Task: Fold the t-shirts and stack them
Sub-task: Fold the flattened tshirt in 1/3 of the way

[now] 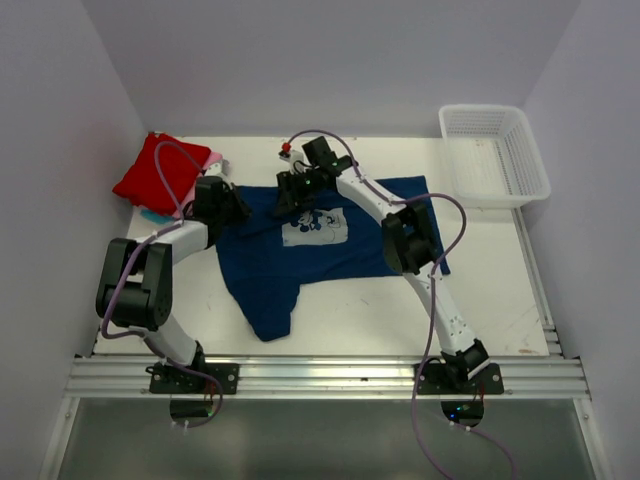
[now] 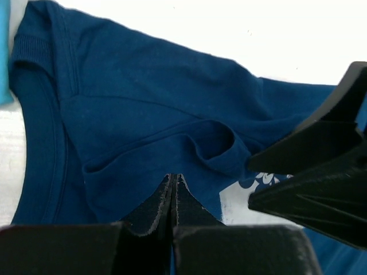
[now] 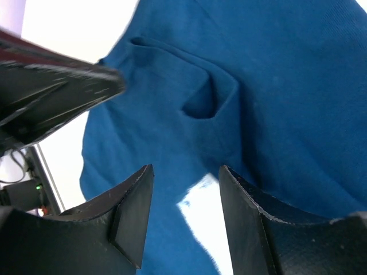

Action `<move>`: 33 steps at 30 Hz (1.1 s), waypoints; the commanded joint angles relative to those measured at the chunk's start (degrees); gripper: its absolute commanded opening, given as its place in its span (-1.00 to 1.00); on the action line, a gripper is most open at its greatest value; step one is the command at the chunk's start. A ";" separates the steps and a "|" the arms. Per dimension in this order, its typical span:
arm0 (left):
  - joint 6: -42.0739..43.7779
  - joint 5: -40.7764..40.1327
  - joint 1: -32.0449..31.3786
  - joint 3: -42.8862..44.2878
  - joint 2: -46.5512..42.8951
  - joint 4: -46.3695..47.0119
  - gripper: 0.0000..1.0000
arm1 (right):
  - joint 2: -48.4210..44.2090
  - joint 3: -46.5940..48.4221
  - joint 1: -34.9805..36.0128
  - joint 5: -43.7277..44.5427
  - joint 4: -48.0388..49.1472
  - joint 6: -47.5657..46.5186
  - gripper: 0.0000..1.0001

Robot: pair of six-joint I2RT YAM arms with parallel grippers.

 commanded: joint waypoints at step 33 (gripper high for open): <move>-0.31 1.15 0.04 -3.20 -1.77 3.01 -1.00 | -8.24 -11.36 0.06 -0.83 11.04 0.59 -1.00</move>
